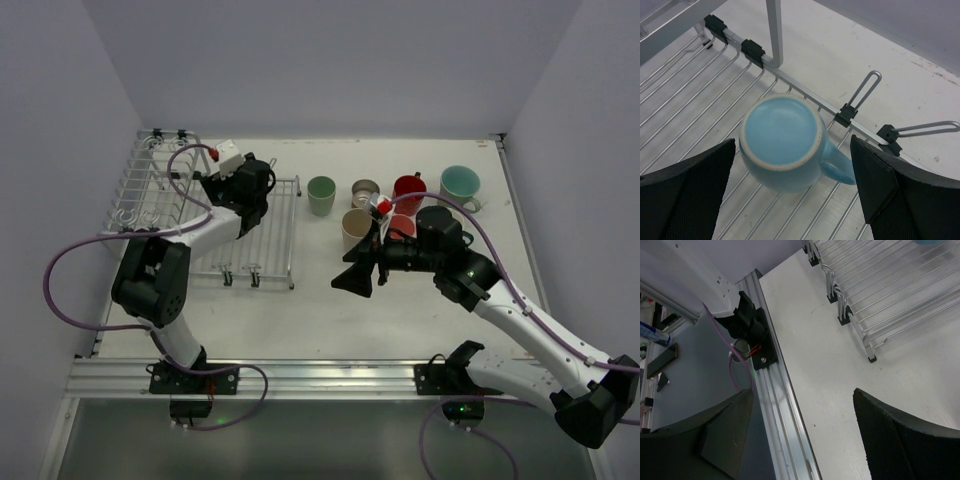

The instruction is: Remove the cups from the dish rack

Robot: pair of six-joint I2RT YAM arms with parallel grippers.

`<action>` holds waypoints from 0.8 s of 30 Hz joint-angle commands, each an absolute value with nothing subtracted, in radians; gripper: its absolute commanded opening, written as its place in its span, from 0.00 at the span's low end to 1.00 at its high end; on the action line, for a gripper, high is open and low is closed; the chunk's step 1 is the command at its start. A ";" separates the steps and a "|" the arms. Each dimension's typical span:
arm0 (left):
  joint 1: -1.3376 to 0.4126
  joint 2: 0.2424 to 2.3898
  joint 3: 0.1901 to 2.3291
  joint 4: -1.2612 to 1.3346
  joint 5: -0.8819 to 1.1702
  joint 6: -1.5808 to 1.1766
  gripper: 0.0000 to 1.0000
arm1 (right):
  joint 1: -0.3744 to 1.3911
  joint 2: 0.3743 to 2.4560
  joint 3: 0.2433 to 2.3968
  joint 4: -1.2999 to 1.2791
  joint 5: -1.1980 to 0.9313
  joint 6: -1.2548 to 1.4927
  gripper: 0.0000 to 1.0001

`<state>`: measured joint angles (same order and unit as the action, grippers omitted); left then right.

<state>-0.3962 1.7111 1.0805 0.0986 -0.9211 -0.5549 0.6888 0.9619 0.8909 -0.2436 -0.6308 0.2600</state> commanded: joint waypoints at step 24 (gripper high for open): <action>-0.344 1.779 1.123 0.199 -0.904 -0.545 0.78 | 0.693 0.945 0.867 -0.167 -0.710 0.253 0.83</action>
